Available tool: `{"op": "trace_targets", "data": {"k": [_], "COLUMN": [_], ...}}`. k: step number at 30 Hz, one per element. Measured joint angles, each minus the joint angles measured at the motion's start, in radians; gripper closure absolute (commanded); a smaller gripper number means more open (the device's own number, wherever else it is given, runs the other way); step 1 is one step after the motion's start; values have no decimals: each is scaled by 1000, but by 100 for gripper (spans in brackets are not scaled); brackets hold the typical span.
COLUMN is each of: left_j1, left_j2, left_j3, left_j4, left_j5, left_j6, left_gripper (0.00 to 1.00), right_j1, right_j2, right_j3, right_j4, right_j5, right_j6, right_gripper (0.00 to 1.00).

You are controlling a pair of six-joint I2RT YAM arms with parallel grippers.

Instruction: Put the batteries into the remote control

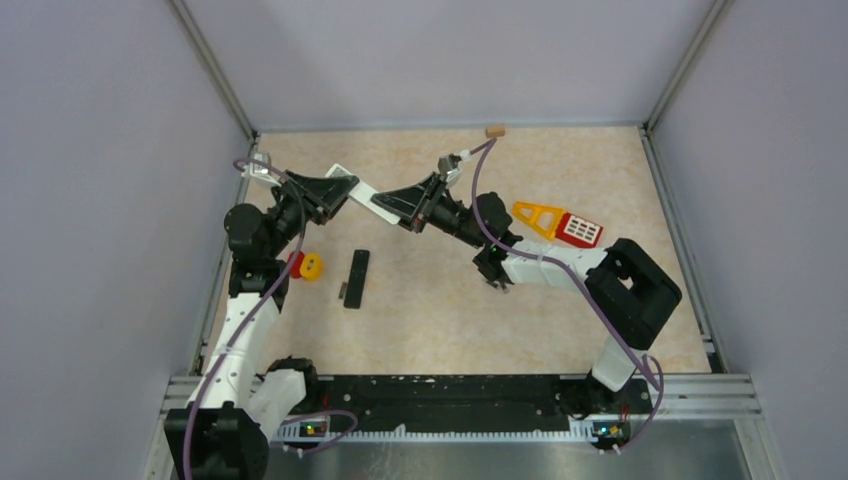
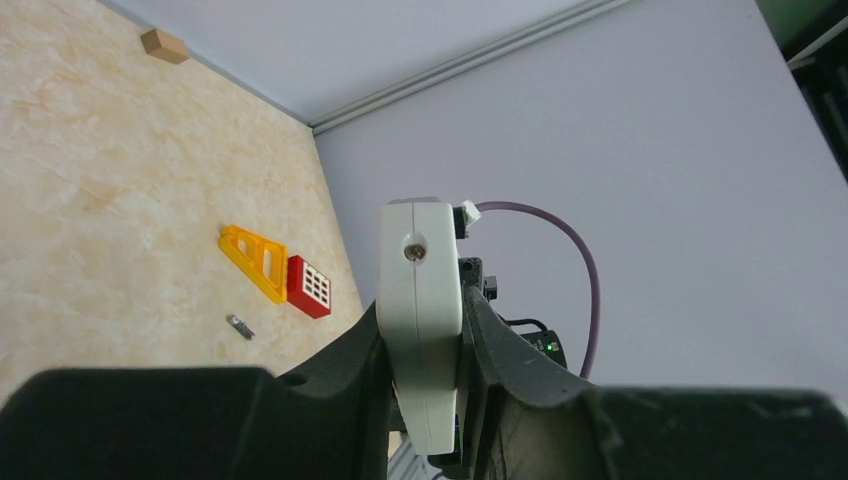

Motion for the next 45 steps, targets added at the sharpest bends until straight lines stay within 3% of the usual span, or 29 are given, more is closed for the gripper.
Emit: {"op": "trace_targets", "data": {"k": [11, 18, 26, 37, 40, 45], "left_j1": [-6, -8, -4, -4, -4, -4], "left_j2": [28, 28, 19, 19, 19, 27], "left_j3": [66, 66, 27, 0, -17, -50], "left_j4": [-111, -127, -97, -69, -65, -65], "left_j5": [43, 32, -20, -42, -48, -63], "left_j6": [-20, -24, -21, 3, 19, 37], "left_gripper": [100, 100, 100, 100, 100, 100], "right_j1": [-19, -21, -22, -26, -33, -42], "right_j2": [0, -37, -63, -77, -79, -79], "right_j3": [-42, -53, -53, -64, -83, -92], "right_j4": [102, 10, -149, -208, -211, -231], "right_j5": [-55, -44, -1, 15, 10, -6], "right_j6": [-63, -88, -106, -111, -100, -78], "right_gripper": [85, 50, 27, 19, 12, 11]}}
